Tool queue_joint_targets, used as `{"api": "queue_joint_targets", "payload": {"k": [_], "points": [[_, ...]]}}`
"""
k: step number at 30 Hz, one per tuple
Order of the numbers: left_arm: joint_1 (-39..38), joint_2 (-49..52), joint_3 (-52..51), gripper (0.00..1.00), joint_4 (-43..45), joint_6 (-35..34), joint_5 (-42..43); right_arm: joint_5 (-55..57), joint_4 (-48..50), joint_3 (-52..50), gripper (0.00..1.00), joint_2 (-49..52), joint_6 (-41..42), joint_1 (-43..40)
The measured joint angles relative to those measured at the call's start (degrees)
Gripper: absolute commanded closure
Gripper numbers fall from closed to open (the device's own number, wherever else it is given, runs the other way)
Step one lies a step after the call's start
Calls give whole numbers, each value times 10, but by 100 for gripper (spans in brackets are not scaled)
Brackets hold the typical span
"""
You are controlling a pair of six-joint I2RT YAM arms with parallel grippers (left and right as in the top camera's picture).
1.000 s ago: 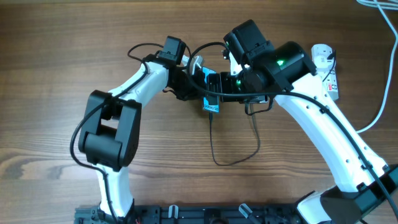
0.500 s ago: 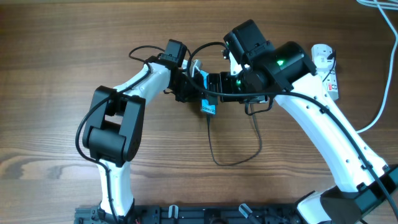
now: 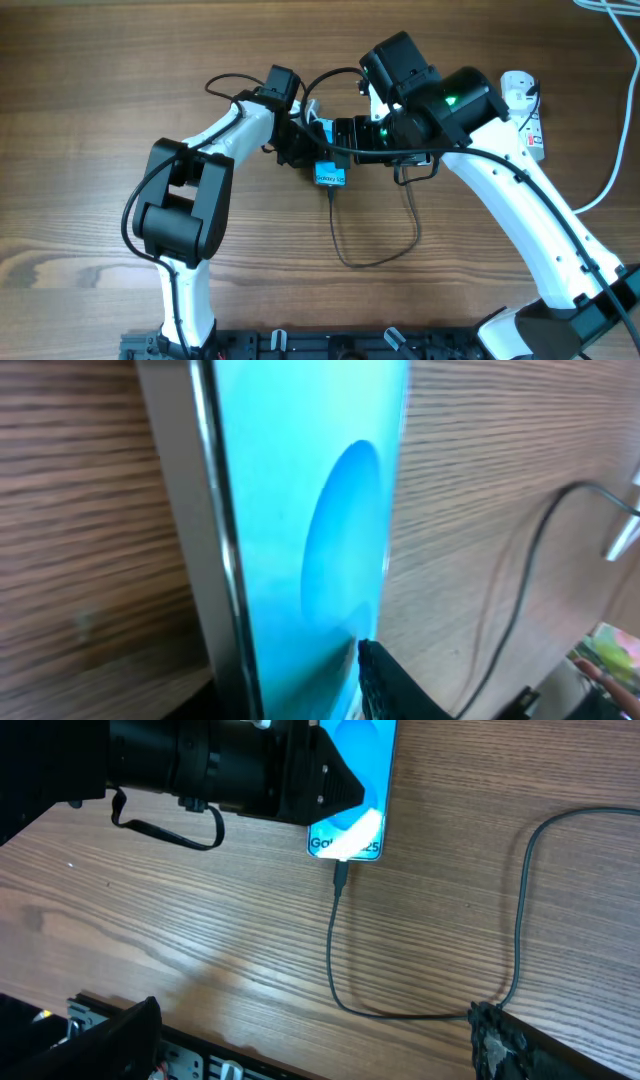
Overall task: Plug charger to phone and switch on socket
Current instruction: 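Lower the phone flat onto the table with the left gripper, then open the left gripper and withdraw both arms from the phone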
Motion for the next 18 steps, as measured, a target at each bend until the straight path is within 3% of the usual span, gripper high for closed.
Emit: {"api": "queue_joint_targets", "payload": {"k": [1,6,9,15,17,18], "points": [[0,0,0,55,-4,0,-8,0,0,0,0,0,0,0],[-1,-3,2,54,-7,2,-21,0,0,0,0,0,2,0],[-1,-3,4,34,-13,4,-28,1,-5,0,0,0,2,-2],[-4,-11,11,28,-26,4,-53,37,-46,0,0,0,26,-50],[-2,-12,12,20,-31,4,-56,54,-52,0,0,0,26,-73],[0,-14,12,11,-35,5,-57,63,-54,0,0,0,26,-86]]}}
